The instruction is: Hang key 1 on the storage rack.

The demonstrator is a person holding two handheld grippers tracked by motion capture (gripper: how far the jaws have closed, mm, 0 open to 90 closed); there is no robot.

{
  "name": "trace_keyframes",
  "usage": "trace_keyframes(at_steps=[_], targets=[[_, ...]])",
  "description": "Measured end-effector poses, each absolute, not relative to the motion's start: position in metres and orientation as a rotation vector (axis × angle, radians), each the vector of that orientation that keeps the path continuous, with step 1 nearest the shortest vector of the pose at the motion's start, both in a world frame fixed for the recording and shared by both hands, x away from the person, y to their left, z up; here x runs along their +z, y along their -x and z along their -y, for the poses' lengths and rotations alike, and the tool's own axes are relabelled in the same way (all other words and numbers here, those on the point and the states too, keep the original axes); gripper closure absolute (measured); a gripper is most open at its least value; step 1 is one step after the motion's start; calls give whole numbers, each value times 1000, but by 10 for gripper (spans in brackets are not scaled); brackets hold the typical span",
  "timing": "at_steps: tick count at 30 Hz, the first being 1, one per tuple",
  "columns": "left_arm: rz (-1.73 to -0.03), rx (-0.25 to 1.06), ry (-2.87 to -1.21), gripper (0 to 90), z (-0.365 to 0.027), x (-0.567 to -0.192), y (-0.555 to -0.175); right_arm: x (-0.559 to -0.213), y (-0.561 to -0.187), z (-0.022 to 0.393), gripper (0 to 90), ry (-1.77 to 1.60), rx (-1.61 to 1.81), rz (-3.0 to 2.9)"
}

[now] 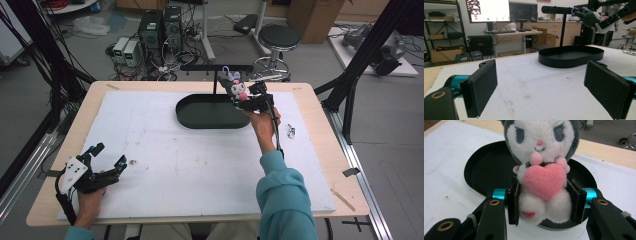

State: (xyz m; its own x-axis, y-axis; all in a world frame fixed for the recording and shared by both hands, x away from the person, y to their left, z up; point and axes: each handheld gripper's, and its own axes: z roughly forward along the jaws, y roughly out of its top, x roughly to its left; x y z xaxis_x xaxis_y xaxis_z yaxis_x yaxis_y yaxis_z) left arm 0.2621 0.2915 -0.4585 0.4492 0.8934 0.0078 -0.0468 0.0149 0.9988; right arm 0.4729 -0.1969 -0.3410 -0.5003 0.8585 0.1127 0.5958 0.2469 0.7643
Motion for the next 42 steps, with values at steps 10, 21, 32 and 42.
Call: trace_keyframes(at_steps=[10,21,32,42], targets=[[-827,883,-1356,119,-292,-459,-262,-352,-480,186,542,-1339,1062,-2238],[-828,881,-1351,119,-292,-459,-262,-360,-486,179,538,-1345,1067,-2238],[-835,877,-1368,119,-291,-458,-263,-359,-487,183,304,-1289,1108,-2229],[-832,878,-1359,119,-291,-458,-262,-349,-473,186,6,-1216,1230,-2210]])
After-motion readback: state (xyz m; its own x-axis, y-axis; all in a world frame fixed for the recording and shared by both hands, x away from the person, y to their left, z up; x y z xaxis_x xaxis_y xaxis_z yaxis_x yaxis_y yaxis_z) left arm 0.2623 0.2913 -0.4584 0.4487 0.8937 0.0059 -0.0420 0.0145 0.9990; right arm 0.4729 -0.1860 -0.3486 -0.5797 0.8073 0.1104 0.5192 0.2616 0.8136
